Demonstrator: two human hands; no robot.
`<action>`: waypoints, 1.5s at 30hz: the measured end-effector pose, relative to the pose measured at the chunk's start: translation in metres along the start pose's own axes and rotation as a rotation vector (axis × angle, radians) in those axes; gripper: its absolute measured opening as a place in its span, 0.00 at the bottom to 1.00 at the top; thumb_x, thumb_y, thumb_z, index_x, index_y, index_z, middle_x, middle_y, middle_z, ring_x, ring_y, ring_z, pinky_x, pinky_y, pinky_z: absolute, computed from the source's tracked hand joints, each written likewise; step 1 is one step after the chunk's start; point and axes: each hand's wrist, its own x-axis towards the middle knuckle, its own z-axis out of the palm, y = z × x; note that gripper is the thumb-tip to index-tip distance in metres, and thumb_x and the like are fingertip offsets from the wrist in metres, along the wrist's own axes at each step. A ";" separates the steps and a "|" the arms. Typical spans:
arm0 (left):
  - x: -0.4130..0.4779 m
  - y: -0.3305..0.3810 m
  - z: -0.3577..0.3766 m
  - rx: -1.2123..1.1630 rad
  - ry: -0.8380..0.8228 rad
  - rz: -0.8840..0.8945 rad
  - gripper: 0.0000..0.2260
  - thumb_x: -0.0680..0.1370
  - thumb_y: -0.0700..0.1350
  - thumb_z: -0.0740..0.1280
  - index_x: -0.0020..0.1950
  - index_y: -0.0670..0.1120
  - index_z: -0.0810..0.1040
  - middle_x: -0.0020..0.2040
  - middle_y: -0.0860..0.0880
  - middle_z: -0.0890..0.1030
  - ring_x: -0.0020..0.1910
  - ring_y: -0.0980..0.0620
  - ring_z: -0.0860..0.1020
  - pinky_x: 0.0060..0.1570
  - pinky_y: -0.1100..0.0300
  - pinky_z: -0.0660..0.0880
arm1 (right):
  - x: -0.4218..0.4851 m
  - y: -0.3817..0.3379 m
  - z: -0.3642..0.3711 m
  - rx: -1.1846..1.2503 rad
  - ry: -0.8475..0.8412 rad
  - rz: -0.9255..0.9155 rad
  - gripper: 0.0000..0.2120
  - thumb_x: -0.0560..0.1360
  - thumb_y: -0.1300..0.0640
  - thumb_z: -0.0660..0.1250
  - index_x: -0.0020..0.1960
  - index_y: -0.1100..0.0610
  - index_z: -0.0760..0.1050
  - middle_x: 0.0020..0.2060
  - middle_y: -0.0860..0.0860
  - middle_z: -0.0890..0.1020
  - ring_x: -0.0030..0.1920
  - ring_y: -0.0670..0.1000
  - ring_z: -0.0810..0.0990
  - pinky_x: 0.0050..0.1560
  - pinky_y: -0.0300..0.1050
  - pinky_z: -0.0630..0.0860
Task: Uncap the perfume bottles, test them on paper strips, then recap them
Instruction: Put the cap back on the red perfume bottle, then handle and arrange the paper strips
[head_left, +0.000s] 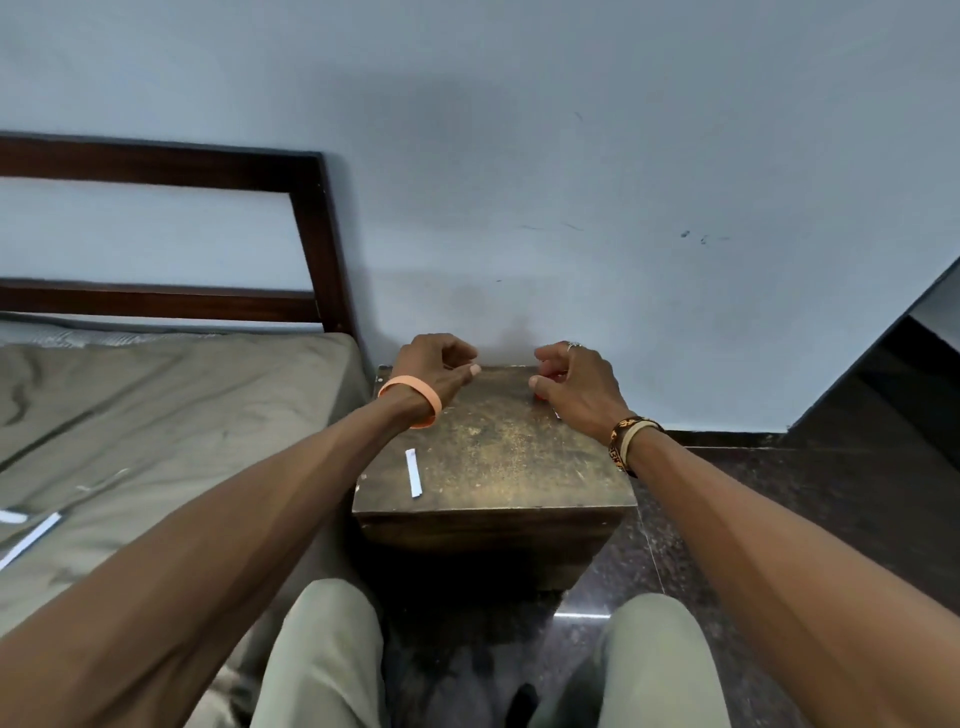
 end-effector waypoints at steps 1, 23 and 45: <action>-0.006 -0.003 -0.007 -0.002 0.015 -0.006 0.09 0.73 0.45 0.73 0.52 0.44 0.83 0.47 0.47 0.85 0.46 0.51 0.82 0.52 0.56 0.79 | -0.005 -0.007 0.004 -0.005 -0.017 -0.019 0.19 0.74 0.52 0.71 0.64 0.51 0.76 0.52 0.46 0.82 0.50 0.46 0.80 0.56 0.44 0.77; -0.058 -0.103 -0.004 0.053 0.052 -0.386 0.08 0.75 0.47 0.70 0.52 0.47 0.82 0.48 0.50 0.84 0.48 0.52 0.80 0.51 0.61 0.74 | -0.032 -0.030 0.126 -0.069 -0.374 -0.037 0.16 0.78 0.59 0.68 0.65 0.56 0.77 0.55 0.50 0.82 0.54 0.47 0.79 0.56 0.41 0.75; -0.006 -0.188 0.075 0.209 -0.188 -0.458 0.20 0.80 0.47 0.61 0.72 0.48 0.66 0.69 0.40 0.69 0.67 0.41 0.69 0.64 0.51 0.67 | 0.022 0.021 0.226 -0.032 -0.435 0.079 0.17 0.79 0.60 0.62 0.67 0.58 0.76 0.60 0.56 0.81 0.56 0.55 0.81 0.57 0.53 0.78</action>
